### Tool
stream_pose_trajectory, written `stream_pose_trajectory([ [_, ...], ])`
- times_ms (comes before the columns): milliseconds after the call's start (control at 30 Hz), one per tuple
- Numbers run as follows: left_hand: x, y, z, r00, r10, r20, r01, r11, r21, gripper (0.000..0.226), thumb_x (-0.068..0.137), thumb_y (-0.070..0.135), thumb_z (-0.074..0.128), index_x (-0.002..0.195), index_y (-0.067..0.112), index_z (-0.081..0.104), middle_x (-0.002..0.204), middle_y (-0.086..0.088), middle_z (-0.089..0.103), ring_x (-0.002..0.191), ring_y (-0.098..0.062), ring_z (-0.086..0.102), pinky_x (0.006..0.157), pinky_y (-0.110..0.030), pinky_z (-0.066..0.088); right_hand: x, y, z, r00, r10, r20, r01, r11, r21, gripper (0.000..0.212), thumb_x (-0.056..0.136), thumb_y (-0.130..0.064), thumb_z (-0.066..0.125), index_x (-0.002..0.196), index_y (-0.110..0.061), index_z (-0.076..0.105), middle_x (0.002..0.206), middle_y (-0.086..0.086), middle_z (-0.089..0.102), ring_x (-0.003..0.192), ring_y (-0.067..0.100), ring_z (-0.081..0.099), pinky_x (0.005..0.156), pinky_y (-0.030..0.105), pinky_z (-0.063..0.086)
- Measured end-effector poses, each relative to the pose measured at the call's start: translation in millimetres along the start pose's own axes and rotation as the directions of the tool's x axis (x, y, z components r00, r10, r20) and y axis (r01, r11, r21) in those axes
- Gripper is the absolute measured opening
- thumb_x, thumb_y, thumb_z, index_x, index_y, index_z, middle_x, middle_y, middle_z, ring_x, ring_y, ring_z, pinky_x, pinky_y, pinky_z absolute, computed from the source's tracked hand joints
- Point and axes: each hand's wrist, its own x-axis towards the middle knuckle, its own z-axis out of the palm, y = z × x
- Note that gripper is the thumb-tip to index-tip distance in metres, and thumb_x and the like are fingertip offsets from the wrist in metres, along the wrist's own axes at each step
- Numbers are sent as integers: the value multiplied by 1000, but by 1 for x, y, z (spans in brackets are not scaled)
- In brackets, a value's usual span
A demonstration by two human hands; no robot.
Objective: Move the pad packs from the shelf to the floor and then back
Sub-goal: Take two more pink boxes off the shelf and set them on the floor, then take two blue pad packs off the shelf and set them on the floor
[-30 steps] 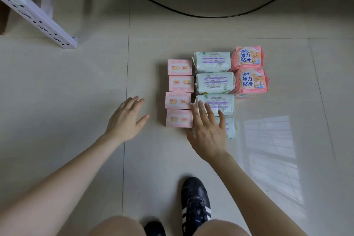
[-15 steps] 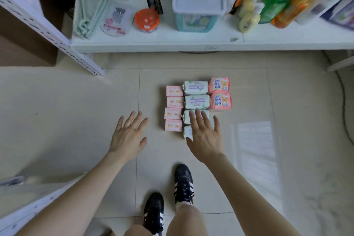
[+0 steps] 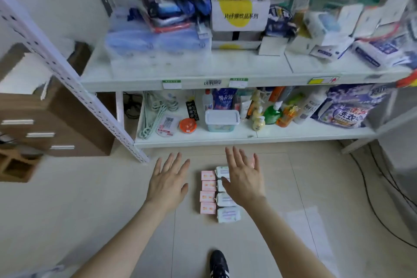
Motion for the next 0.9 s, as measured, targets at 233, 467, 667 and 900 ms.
stream_pose_trajectory([
  [233,-9,-8,-124,974,56,-219,-36,995,94,68,96,44,41,155,25,12,164,-5,5,151,-24,-4,119,-47,-7,-10,-10,-115,983,7,-181,-15,999,-42,83,95,-51,44,153,-17,-3,162,6,8,149,22,9,118,52,4],
  [467,-24,-11,-221,921,86,-380,-20,985,173,69,97,48,38,155,25,10,164,-5,3,151,-25,-4,120,-51,-3,-19,-13,-212,947,-18,-321,-12,996,-89,78,94,-49,42,153,-17,2,161,6,14,149,23,11,117,53,8],
  [667,-28,-5,-301,868,83,-490,16,981,195,70,97,49,39,155,25,10,164,-3,4,151,-23,-3,119,-50,-6,-30,-9,-288,906,-31,-422,-30,990,-136,82,94,-53,44,154,-18,1,162,5,12,149,23,10,117,55,7],
  [900,-23,12,-382,797,85,-597,81,966,245,70,96,53,37,155,25,12,164,-3,9,151,-22,0,119,-52,-4,-32,11,-370,826,-50,-561,-46,987,-156,80,94,-54,44,154,-19,5,162,4,14,149,22,12,118,53,8],
])
